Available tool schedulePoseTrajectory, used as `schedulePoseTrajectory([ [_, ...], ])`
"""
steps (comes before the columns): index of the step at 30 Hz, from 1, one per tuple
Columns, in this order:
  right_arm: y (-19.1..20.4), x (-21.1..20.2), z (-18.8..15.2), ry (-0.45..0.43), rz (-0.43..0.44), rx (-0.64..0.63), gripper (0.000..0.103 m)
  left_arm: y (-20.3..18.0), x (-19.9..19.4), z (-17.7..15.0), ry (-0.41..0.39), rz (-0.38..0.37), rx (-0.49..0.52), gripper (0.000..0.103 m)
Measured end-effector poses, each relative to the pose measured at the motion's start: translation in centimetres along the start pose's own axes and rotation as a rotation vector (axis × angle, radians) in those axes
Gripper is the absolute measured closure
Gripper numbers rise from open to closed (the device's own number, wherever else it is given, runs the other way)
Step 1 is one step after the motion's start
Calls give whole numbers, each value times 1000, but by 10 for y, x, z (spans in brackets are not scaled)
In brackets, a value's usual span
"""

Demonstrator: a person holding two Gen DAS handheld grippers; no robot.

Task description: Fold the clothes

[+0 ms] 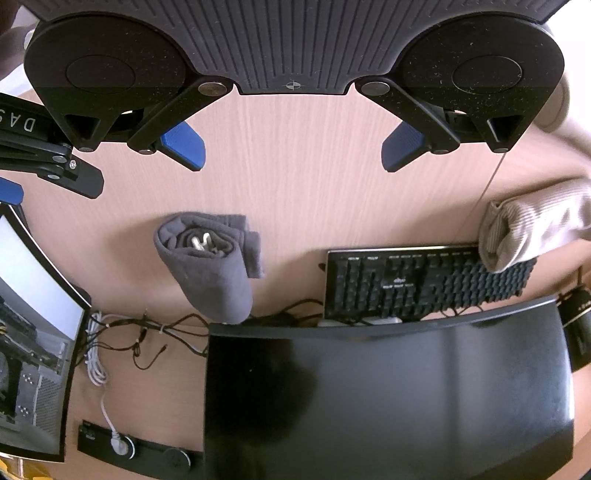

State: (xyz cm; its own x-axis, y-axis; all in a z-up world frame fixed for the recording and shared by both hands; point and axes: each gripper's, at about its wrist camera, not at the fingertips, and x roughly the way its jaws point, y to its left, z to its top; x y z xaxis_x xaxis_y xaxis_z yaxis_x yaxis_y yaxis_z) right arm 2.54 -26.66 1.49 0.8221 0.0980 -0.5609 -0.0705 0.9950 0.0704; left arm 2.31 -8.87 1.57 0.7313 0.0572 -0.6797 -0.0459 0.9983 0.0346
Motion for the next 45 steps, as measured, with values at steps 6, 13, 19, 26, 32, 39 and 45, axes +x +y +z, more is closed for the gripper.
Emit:
schedulePoseTrajectory([
  [6, 0, 3, 1, -2, -25, -7, 0, 2, 0, 1, -8, -9, 2, 0],
  [13, 0, 8, 0, 12, -25, -8, 0, 3, 4, 2, 8, -11, 2, 0],
  [19, -1, 11, 0, 20, -24, -7, 0, 4, 8, 3, 19, -14, -1, 0],
  [26, -1, 13, 0, 27, -19, -8, 0, 5, 10, 3, 24, -14, -4, 0],
  [32, -2, 15, 0, 33, -17, -7, 0, 5, 12, 4, 29, -15, -5, 0],
  [39, -3, 17, 1, 35, -17, -5, 0, 5, 14, 5, 31, -17, -2, 0],
  [45, -3, 19, 1, 41, -15, -5, 0, 6, 16, 5, 33, -16, -2, 0],
])
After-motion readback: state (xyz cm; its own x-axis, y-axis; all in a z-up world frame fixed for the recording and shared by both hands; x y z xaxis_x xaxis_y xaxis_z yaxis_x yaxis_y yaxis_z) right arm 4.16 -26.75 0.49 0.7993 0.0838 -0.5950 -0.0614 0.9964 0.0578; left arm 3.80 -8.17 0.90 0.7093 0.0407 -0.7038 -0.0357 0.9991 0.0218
